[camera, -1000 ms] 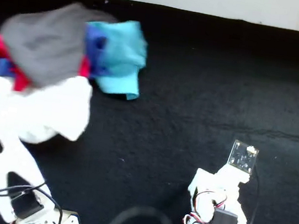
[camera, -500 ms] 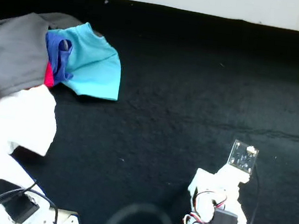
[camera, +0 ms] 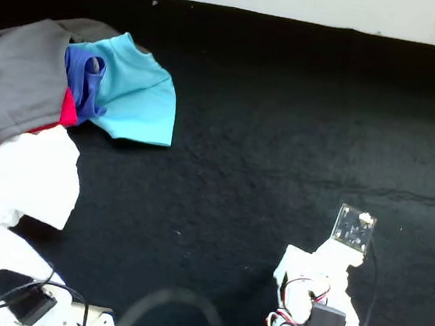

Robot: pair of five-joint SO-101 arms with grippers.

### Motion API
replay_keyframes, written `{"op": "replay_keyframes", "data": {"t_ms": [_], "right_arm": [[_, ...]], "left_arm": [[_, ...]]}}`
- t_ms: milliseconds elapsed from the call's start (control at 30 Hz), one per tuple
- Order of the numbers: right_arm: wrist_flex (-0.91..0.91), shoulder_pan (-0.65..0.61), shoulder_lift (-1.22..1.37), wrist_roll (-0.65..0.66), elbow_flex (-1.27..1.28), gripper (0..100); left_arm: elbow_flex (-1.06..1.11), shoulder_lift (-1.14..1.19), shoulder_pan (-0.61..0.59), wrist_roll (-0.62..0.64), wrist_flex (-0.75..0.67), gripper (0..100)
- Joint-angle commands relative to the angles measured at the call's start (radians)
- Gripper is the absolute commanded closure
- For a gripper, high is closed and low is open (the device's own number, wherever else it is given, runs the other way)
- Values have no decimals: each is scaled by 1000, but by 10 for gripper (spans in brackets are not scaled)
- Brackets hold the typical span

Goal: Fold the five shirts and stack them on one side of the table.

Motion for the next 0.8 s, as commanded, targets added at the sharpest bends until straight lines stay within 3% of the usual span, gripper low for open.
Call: {"op": "replay_keyframes", "data": {"t_ms": [0, 133, 433, 600, 767], "right_arm": [[1, 8, -8, -8, 137, 868], [1, 8, -8, -8, 137, 868], [-4, 8, -8, -11, 137, 868], [-25, 1, -8, -5, 137, 865], [-163, 5, -4, -5, 137, 865]], "left_arm": [[-15, -96, 140, -6, 8, 716], [173, -96, 274, -6, 8, 716], [909, -96, 460, -8, -49, 716], [1161, -96, 420, -9, -247, 716], [1279, -96, 254, -17, -345, 716]]}}
